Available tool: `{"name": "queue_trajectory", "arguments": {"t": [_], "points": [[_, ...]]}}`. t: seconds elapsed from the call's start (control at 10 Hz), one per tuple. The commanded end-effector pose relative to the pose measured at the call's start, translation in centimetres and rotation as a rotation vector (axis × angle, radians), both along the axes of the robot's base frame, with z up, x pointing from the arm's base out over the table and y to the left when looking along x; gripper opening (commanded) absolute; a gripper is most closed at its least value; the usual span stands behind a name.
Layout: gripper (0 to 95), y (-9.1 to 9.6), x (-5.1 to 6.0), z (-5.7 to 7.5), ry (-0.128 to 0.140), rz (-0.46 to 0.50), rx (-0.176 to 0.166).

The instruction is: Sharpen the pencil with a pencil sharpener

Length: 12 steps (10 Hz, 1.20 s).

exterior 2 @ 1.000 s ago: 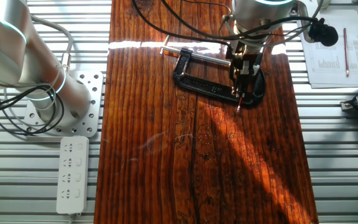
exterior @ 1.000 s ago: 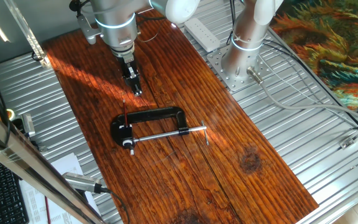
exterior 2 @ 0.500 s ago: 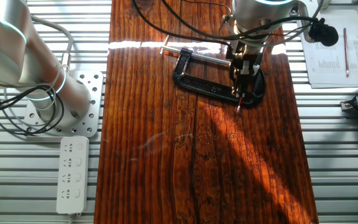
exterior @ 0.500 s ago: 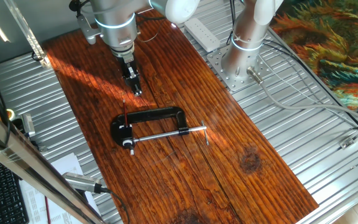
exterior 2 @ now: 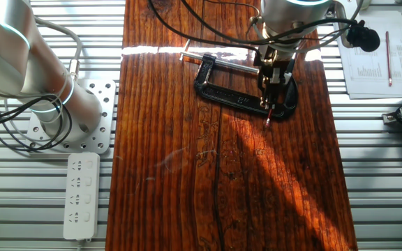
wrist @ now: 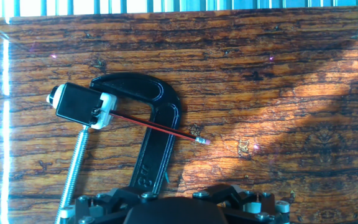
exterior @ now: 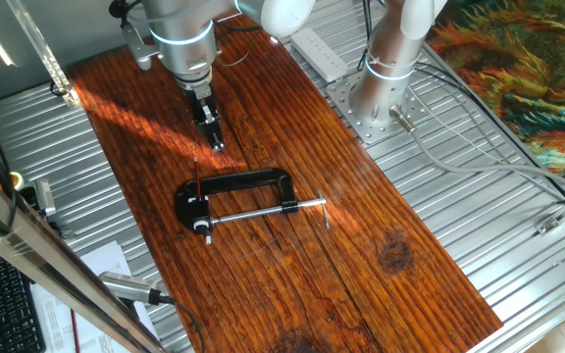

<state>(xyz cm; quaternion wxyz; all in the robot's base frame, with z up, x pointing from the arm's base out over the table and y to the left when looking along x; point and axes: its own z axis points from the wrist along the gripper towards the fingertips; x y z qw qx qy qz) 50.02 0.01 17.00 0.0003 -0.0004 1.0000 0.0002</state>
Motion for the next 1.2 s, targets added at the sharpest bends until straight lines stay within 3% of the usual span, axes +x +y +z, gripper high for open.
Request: {"name": "queue_trajectory", "arguments": {"t": [0.1,1.2], "points": [[0.0,-0.01,-0.02,0.00,0.008,0.178,-0.039],[0.0,0.00,-0.02,0.03,0.011,0.182,-0.041]]}}
